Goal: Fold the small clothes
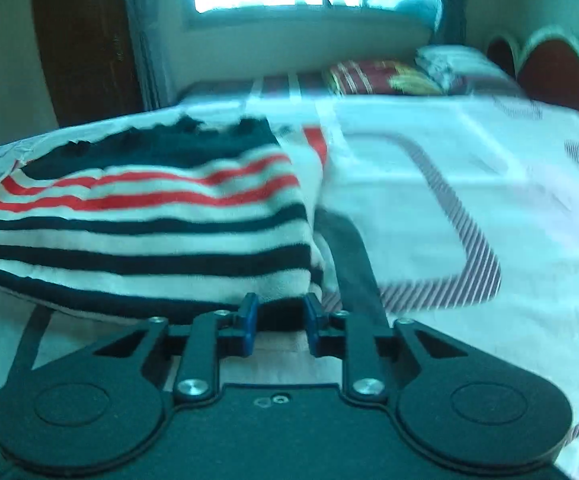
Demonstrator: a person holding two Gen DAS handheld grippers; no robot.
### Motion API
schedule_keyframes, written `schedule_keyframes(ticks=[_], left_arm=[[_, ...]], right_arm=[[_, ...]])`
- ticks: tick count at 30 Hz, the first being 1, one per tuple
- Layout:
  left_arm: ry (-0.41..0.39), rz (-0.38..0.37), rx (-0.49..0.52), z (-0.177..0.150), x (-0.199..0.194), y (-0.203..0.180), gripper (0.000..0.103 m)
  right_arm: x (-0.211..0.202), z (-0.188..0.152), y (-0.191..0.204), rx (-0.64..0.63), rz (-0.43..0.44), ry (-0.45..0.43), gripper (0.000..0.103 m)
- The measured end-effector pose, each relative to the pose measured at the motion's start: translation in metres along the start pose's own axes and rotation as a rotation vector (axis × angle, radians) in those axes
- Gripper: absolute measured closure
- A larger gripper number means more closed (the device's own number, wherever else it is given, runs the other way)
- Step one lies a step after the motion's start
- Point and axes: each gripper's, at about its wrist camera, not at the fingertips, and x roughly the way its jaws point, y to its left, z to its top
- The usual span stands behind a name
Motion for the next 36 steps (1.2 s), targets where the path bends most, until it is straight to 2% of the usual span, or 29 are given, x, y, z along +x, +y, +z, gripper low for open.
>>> schedule_keyframes(ticks=[4,6,9,12,23,25,26,27,29,32,34,36], left_arm=[[0.042,-0.034,-0.133,-0.005,0.009,0.022,0.017],[0.037,-0.012,-0.101,-0.005,0.01,0.017,0.016],[0.038,-0.005,-0.094,-0.005,0.01,0.015,0.014],[0.039,-0.007,-0.103,-0.005,0.012,0.017,0.011],[0.057,0.005,-0.095,-0.002,0.014,0.017,0.006],[0.057,0.049,-0.068,0.003,0.007,0.016,0.007],[0.032,0.093,-0.047,0.007,-0.001,0.016,0.009],[-0.011,0.105,-0.038,0.012,-0.01,0.016,0.009],[-0.085,0.084,-0.031,0.027,-0.02,0.012,0.009],[-0.133,-0.04,0.063,0.054,-0.006,-0.018,0.009],[-0.116,-0.117,0.117,0.065,0.015,-0.041,0.009],[-0.063,-0.133,0.143,0.068,0.04,-0.054,0.009]], right_arm=[[0.001,-0.004,-0.009,0.031,0.016,-0.004,0.081],[0.0,-0.005,-0.005,0.027,0.003,-0.006,0.08],[-0.001,-0.004,-0.002,0.007,-0.014,-0.005,0.074],[0.0,-0.004,-0.004,0.007,-0.028,-0.003,0.063],[0.003,-0.002,-0.016,0.03,-0.005,0.01,0.052],[-0.004,0.002,-0.016,0.038,-0.011,0.004,0.055],[-0.013,0.006,-0.017,0.045,-0.006,-0.039,0.066],[-0.021,0.009,-0.017,0.048,0.01,-0.089,0.069],[-0.025,0.021,-0.012,0.04,0.044,-0.134,0.067],[-0.001,0.045,0.012,0.008,0.108,-0.121,0.067],[0.019,0.059,0.037,-0.051,0.137,-0.119,0.066],[0.039,0.066,0.058,-0.114,0.146,-0.1,0.066]])
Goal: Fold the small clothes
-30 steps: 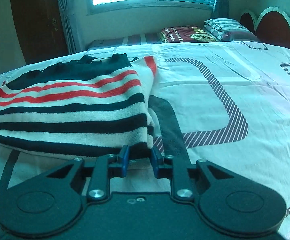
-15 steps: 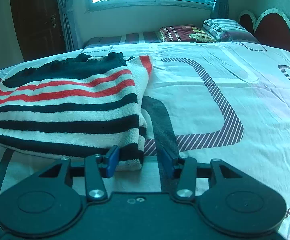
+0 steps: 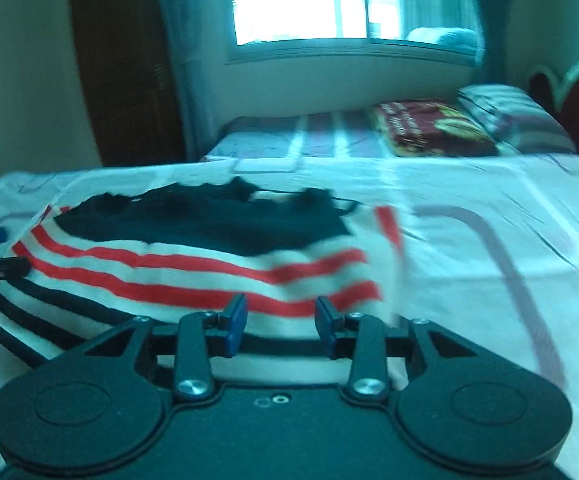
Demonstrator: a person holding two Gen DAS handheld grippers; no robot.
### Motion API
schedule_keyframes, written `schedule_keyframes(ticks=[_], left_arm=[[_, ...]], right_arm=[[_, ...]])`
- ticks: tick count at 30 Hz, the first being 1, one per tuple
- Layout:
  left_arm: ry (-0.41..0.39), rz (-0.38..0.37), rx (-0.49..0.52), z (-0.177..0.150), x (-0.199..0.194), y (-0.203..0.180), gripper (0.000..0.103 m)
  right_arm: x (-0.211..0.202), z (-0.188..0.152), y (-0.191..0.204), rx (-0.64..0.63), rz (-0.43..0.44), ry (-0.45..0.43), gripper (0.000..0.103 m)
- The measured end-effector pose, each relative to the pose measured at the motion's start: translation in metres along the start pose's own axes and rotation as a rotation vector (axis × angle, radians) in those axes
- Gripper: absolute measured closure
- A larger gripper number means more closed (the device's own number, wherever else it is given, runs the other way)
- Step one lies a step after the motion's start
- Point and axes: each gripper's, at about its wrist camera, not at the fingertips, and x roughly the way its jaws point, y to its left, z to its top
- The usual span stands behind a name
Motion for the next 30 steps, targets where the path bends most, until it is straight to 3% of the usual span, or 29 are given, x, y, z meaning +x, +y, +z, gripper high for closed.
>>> schedule_keyframes(ticks=[2,4,6,10,12,15,17,20,23,27,30], left_arm=[[0.084,0.02,-0.051,-0.007,0.021,0.012,0.009],[0.071,0.014,-0.146,-0.017,0.018,0.032,0.009],[0.064,0.017,-0.124,-0.02,0.016,0.035,0.009],[0.085,0.047,-0.144,-0.013,0.01,0.033,0.009],[0.037,0.075,-0.159,-0.013,-0.014,0.033,0.009],[0.006,0.063,-0.266,-0.031,-0.055,0.038,0.009],[0.001,0.077,-0.35,-0.052,-0.079,0.042,0.009],[0.031,0.027,-0.548,-0.087,-0.095,0.05,0.009],[0.053,-0.058,-0.779,-0.118,-0.09,0.06,0.031],[-0.051,-0.104,-1.007,-0.138,-0.079,0.079,0.031],[-0.127,-0.126,-1.126,-0.146,-0.065,0.088,0.031]], right_arm=[[0.015,0.001,0.001,-0.03,-0.033,0.033,0.066],[0.022,-0.003,-0.017,0.007,-0.121,0.075,0.069],[0.02,-0.005,-0.034,0.076,-0.063,0.058,0.073],[0.02,-0.001,-0.017,-0.023,-0.088,0.072,0.066],[0.002,0.0,-0.015,-0.004,-0.07,0.027,0.065],[-0.023,-0.005,-0.019,0.017,-0.04,-0.019,0.061],[-0.034,-0.009,-0.018,0.021,-0.021,-0.015,0.061],[-0.048,-0.013,-0.011,0.031,0.014,-0.016,0.061],[-0.06,-0.016,-0.002,0.055,0.06,-0.015,0.061],[-0.072,-0.018,0.002,0.162,0.149,-0.006,0.067],[-0.073,-0.017,0.007,0.178,0.169,-0.009,0.07]])
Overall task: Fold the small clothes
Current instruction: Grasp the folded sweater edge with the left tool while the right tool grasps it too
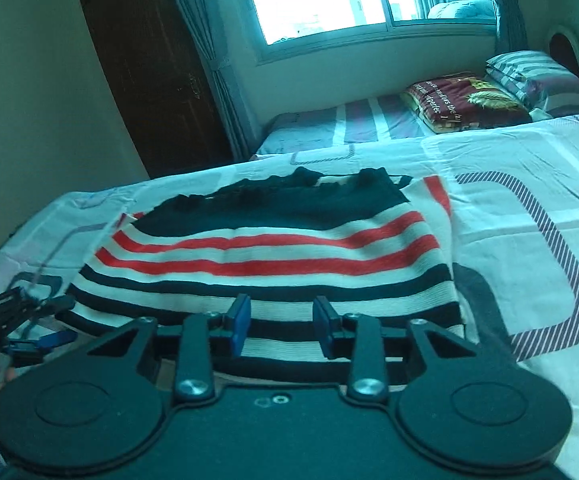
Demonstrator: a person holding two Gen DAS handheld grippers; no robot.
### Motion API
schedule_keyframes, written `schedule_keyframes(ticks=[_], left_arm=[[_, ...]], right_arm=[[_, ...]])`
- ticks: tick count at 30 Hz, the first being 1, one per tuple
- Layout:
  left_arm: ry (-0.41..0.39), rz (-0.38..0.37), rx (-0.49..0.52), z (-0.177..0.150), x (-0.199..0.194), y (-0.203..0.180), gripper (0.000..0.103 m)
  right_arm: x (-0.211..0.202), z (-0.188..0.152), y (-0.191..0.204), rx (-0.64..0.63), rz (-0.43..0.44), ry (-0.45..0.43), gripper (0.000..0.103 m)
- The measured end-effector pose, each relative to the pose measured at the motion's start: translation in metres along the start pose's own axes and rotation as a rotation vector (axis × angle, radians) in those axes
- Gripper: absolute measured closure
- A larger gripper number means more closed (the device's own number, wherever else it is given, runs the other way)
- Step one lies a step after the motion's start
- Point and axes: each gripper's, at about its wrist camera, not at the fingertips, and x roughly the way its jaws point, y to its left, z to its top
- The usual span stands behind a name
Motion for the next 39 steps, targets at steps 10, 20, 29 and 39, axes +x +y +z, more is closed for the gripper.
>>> schedule_keyframes(ticks=[10,20,29,39], left_arm=[[-0.087,-0.001,0.024,0.01,0.045,-0.012,0.041],[-0.078,-0.101,-0.098,0.026,0.051,0.012,0.083],[-0.057,-0.091,-0.063,0.024,0.056,0.015,0.084],[-0.022,-0.175,-0.039,0.046,0.059,-0.006,0.084]], right_arm=[[0.044,0.014,0.015,-0.03,0.017,0.008,0.073],[0.11,0.025,0.043,-0.089,0.04,0.037,0.089],[0.133,0.011,0.053,-0.2,-0.043,0.081,0.095],[0.132,-0.018,0.08,-0.48,-0.145,-0.022,0.093]])
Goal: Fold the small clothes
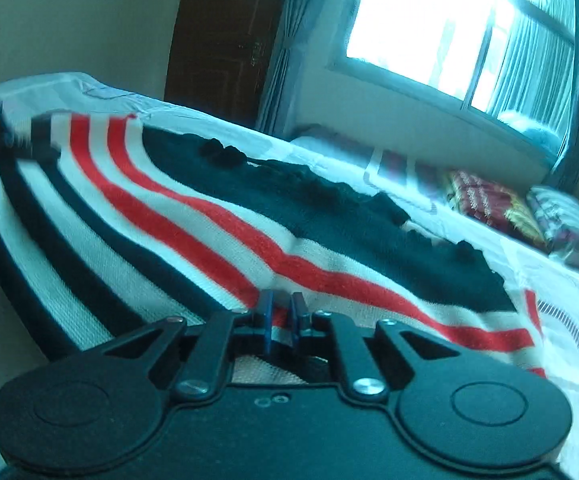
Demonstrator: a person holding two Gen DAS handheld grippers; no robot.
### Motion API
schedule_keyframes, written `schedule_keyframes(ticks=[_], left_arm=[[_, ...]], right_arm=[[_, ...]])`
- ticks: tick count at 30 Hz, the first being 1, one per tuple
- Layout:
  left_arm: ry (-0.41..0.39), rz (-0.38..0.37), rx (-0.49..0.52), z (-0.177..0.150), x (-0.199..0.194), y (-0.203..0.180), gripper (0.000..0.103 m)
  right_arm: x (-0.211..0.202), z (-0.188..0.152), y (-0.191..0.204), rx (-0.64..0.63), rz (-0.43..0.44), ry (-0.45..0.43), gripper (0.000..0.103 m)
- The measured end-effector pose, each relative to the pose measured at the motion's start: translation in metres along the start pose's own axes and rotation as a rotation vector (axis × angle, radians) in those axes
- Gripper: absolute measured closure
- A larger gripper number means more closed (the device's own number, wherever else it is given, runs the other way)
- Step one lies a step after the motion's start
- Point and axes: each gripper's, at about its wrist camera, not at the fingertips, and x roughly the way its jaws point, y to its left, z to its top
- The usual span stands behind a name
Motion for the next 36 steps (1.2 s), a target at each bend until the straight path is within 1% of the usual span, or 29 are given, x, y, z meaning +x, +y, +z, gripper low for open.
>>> schedule_keyframes(ticks=[1,4,5,6,7,8,9,10,11,13,15,16,18,19,20,21,22,23,24,25,26,27,28,29,30,32,33,35,36], left_arm=[[0.005,-0.001,0.026,0.003,0.0,-0.009,0.084],[0.02,-0.013,0.114,0.009,0.001,-0.044,0.084],[0.03,-0.019,0.157,0.009,0.003,-0.061,0.084],[0.043,-0.029,0.207,0.008,0.006,-0.08,0.084],[0.06,-0.033,0.267,0.005,0.009,-0.101,0.084],[0.081,-0.034,0.337,0.0,0.015,-0.125,0.084],[0.102,-0.035,0.412,-0.008,0.021,-0.15,0.084],[0.123,-0.035,0.478,-0.019,0.029,-0.173,0.084],[0.147,-0.037,0.54,-0.033,0.037,-0.194,0.084],[0.207,-0.042,0.651,-0.065,0.059,-0.227,0.084],[0.288,-0.041,0.739,-0.103,0.086,-0.251,0.084],[0.347,-0.027,0.77,-0.124,0.1,-0.259,0.084],[0.476,0.007,0.822,-0.169,0.132,-0.264,0.083],[0.542,0.021,0.847,-0.19,0.145,-0.264,0.082],[0.598,0.036,0.879,-0.21,0.156,-0.263,0.071],[0.598,0.049,0.927,-0.227,0.149,-0.267,0.057],[0.574,0.029,0.962,-0.237,0.132,-0.273,0.048],[0.558,-0.021,0.956,-0.236,0.115,-0.278,0.035],[0.532,-0.06,0.922,-0.227,0.097,-0.284,0.034],[0.507,-0.077,0.887,-0.213,0.079,-0.286,0.034],[0.466,-0.099,0.863,-0.195,0.06,-0.283,0.034],[0.403,-0.102,0.842,-0.176,0.043,-0.278,0.032],[0.347,-0.07,0.83,-0.157,0.033,-0.27,0.031],[0.301,-0.012,0.834,-0.14,0.029,-0.26,0.03],[0.284,0.052,0.836,-0.124,0.031,-0.245,0.03],[0.309,0.136,0.796,-0.105,0.043,-0.215,0.03],[0.327,0.148,0.771,-0.099,0.049,-0.202,0.03],[0.362,0.178,0.752,-0.103,0.061,-0.182,0.03],[0.372,0.159,0.729,-0.104,0.063,-0.174,0.03]], right_arm=[[0.001,0.0,-0.001,0.011,0.001,-0.003,0.093],[0.001,-0.003,0.008,-0.039,-0.033,-0.023,0.093],[0.001,-0.002,0.004,-0.011,-0.023,-0.022,0.092],[0.0,0.0,-0.003,0.046,0.003,-0.014,0.092],[-0.002,0.003,-0.018,0.142,0.058,0.0,0.092],[-0.007,0.003,-0.039,0.276,0.116,0.008,0.09],[-0.017,-0.002,-0.062,0.432,0.148,-0.014,0.086],[-0.032,-0.011,-0.083,0.561,0.134,-0.061,0.078],[-0.047,-0.022,-0.103,0.663,0.114,-0.093,0.075],[-0.073,-0.049,-0.142,0.853,0.127,-0.116,0.074],[-0.099,-0.073,-0.174,0.966,0.101,-0.133,0.072],[-0.112,-0.085,-0.189,1.018,0.092,-0.142,0.069],[-0.133,-0.103,-0.213,1.092,0.087,-0.144,0.055],[-0.142,-0.112,-0.223,1.127,0.092,-0.149,0.04],[-0.152,-0.119,-0.23,1.145,0.084,-0.161,0.031],[-0.162,-0.125,-0.234,1.153,0.078,-0.171,0.028],[-0.169,-0.129,-0.24,1.165,0.087,-0.179,0.025],[-0.174,-0.133,-0.245,1.182,0.108,-0.184,0.025],[-0.177,-0.135,-0.248,1.199,0.138,-0.192,0.025],[-0.178,-0.136,-0.249,1.215,0.168,-0.199,0.025],[-0.177,-0.135,-0.25,1.23,0.201,-0.2,0.025],[-0.174,-0.133,-0.248,1.241,0.241,-0.194,0.025],[-0.168,-0.131,-0.244,1.252,0.292,-0.182,0.024],[-0.16,-0.128,-0.238,1.27,0.345,-0.162,0.021],[-0.148,-0.126,-0.231,1.294,0.387,-0.125,0.019],[-0.13,-0.123,-0.216,1.334,0.436,-0.07,0.017],[-0.121,-0.121,-0.211,1.345,0.456,-0.057,0.017],[-0.105,-0.115,-0.203,1.35,0.48,-0.039,0.018],[-0.097,-0.112,-0.2,1.351,0.488,-0.028,0.018]])
